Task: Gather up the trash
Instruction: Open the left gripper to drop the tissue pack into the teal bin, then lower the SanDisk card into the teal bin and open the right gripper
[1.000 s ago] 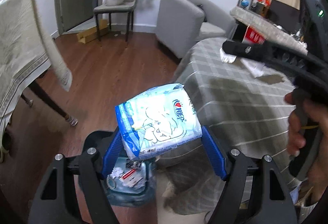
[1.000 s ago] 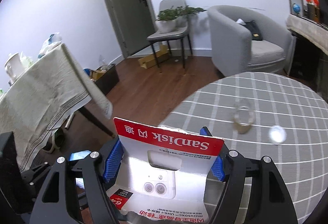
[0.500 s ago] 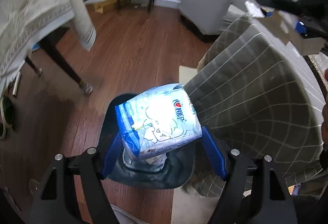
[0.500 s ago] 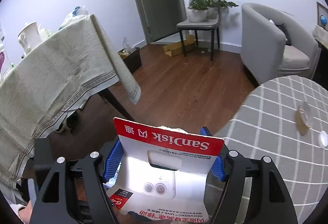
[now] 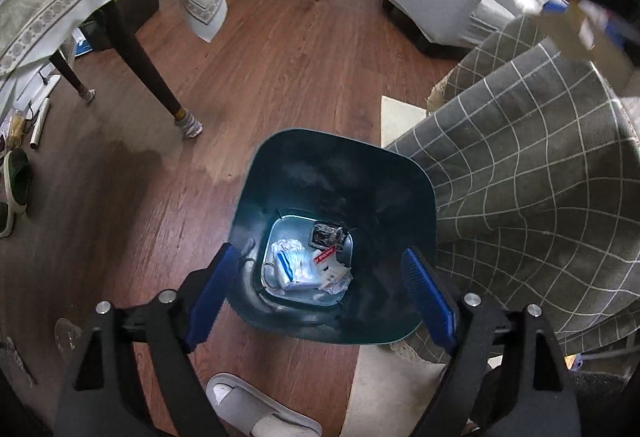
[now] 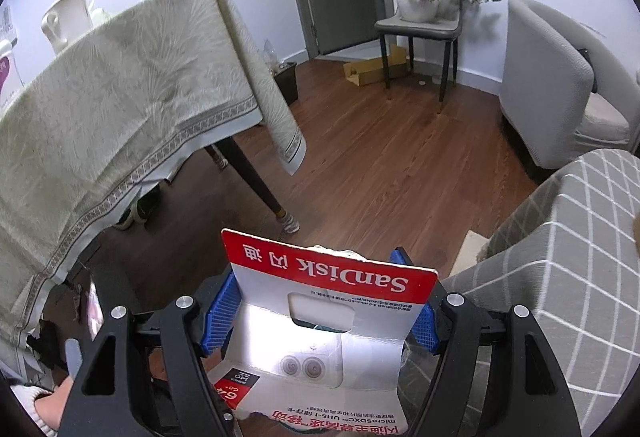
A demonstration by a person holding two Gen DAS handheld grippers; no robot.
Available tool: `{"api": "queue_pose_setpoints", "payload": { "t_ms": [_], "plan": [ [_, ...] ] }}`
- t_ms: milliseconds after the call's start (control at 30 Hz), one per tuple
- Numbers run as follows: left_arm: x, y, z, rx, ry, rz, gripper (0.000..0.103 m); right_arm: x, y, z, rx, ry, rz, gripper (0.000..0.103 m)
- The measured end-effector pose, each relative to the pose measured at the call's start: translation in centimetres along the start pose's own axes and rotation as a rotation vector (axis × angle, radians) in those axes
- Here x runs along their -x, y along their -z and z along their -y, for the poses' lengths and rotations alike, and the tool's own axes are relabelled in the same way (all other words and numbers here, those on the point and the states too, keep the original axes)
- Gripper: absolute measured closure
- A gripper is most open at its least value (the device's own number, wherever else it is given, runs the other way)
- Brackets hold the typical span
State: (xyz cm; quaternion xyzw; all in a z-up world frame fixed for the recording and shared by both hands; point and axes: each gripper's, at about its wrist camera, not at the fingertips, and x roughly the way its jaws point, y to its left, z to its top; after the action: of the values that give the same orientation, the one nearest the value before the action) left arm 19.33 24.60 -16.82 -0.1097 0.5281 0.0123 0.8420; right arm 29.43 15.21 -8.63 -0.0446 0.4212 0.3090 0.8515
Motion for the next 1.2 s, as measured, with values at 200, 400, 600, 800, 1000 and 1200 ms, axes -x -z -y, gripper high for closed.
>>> {"api": "queue_pose_setpoints", "payload": {
  "t_ms": [200,400,600,800,1000,1200],
  "plan": [
    [2.1,0.0,-1.5,0.015,-0.007,0.066,0.023,-2.6,0.6,-1.2,0.011,-0.002,-0.055,0.030],
    [4.1,-0.4,-2.8,0.035,-0.013,0.121,0.032,-5.0,1.6,-2.3,0.026,-0.001,-0.113,0.030],
    [6.1,-0.7,-3.2,0.042,-0.009,0.174,0.043,-7.2,2.5,-3.6,0.049,-0.002,-0.168,0.030],
    [8.4,-1.1,-3.0,0.032,0.011,0.224,0.053,-9.4,3.9,-4.3,0.076,0.002,-0.235,0.030],
    [10.2,-1.4,-1.8,-0.006,0.024,0.264,0.057,-11.8,6.3,-4.9,0.126,0.015,-0.326,0.030],
    [11.8,-1.8,-1.3,-0.023,0.039,0.296,0.058,-13.1,8.5,-5.0,0.166,0.036,-0.401,0.030]
  ]
}}
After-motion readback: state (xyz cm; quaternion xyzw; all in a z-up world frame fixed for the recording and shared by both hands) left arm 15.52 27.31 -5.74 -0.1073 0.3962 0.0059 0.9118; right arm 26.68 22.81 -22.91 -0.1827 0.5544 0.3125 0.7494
